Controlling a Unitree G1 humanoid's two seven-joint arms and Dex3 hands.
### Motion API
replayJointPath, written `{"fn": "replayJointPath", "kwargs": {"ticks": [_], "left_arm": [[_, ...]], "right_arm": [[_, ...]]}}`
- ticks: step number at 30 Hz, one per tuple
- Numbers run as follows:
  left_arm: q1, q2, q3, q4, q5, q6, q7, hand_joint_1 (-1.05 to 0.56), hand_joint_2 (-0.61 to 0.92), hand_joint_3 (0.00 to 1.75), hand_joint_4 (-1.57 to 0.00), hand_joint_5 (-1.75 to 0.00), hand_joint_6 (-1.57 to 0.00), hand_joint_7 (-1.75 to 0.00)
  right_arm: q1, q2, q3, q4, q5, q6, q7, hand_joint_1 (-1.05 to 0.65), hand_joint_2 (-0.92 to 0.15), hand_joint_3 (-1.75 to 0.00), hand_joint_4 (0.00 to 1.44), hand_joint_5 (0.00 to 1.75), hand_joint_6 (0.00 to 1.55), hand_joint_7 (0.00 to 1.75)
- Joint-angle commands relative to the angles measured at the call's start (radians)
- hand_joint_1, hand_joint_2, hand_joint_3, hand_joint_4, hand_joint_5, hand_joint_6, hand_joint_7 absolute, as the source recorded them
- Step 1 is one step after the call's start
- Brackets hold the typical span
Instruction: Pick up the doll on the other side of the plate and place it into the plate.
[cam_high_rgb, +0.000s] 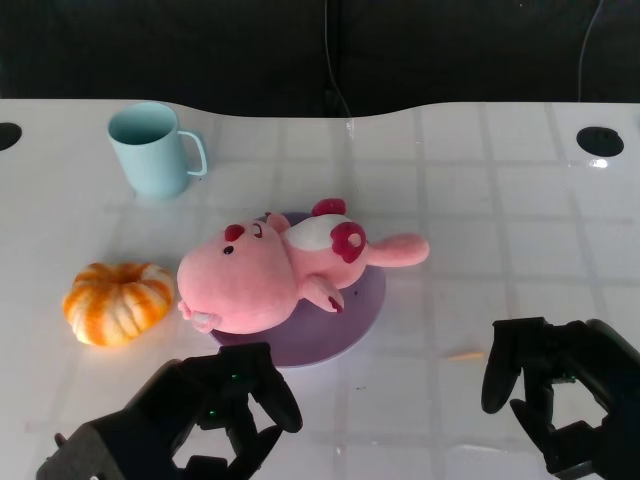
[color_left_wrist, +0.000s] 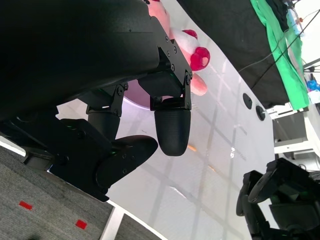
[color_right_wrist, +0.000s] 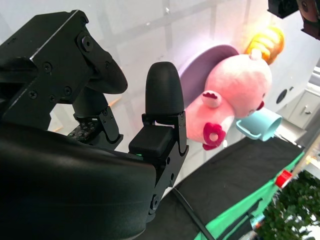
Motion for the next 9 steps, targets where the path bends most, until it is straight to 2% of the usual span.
{"fn": "replayJointPath", "kwargs": {"ticks": [1,9], "left_arm": [[-0.003,0.003,0.01,0.009,-0.006,-0.009,0.009,-0.17,0.54,1.05,-0.61,-1.75,-0.63,-1.43],[-0.006,0.018,0.006,0.024,0.016,-0.032,0.004,-0.18,0.54,1.06,-0.62,-1.75,-0.62,-1.45]], "right_arm": [[-0.007,-0.023,-0.002,-0.01,0.008,0.013,0.017,0.12,-0.31,-1.46,0.89,1.75,0.84,1.47],[-0.01,-0.024,0.003,-0.014,0.003,0.022,0.031,0.1,-0.3,-1.47,0.91,1.75,0.85,1.49]]}}
